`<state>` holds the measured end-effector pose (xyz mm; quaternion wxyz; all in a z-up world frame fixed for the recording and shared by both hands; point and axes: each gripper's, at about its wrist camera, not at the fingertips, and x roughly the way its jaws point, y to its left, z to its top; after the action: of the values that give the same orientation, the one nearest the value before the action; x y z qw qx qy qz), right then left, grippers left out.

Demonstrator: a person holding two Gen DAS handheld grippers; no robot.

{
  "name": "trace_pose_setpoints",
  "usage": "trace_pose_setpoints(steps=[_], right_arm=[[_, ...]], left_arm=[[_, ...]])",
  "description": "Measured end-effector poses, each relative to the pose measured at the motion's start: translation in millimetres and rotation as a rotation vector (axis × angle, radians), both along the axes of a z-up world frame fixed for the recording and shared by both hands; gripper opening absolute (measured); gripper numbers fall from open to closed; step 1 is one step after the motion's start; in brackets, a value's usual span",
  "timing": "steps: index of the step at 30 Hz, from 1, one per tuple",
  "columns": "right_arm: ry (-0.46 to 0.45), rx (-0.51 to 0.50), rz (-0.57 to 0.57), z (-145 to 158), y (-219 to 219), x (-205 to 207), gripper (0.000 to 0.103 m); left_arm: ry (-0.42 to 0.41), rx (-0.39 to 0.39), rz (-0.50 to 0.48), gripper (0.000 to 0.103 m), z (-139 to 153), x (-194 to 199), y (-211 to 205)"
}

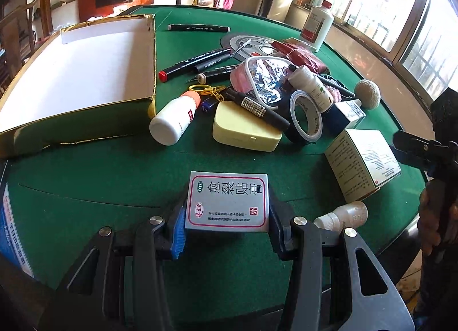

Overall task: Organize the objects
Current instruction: 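Grasp the pink-and-white ointment box with left tool while right tool grasps white medicine box, then carry the ointment box with left tool while right tool carries medicine box toward tray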

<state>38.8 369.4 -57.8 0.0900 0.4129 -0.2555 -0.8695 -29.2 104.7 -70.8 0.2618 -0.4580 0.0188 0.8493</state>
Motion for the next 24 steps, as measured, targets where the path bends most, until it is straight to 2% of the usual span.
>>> trace_pose_setpoints(steps=[2,5,6,8,11,12,18,24], right_arm=[[0.005,-0.042,0.076,0.8,-15.4,8.3,0.103],[0.002,-0.038,0.287,10.2,-54.7,31.7,0.102],[0.006,0.013,0.339,15.7,-67.5,40.2,0.102],[0.027,0.192,0.374,28.2,-82.9,52.4,0.102],[0.115,0.478,0.399,50.6,-92.1,55.9,0.102],[0.13,0.54,0.435,55.5,-93.5,50.5,0.102],[0.048,0.743,0.823,46.4,-126.7,0.2,0.102],[-0.069,0.867,1.053,24.7,-151.8,-27.6,0.102]], left_arm=[[0.005,0.001,-0.002,0.046,0.1,1.1,0.1],[0.004,0.0,-0.007,0.046,0.7,1.1,-0.2],[0.002,0.001,-0.008,0.046,0.9,0.7,-0.2],[0.004,-0.005,-0.011,0.046,1.1,0.6,0.2],[0.009,-0.013,-0.01,0.046,1.1,0.9,1.5],[0.01,-0.017,-0.01,0.046,1.2,1.3,2.1],[0.011,-0.034,0.005,0.046,1.3,2.4,3.6],[0.018,-0.054,0.005,0.047,0.7,3.5,6.5]])
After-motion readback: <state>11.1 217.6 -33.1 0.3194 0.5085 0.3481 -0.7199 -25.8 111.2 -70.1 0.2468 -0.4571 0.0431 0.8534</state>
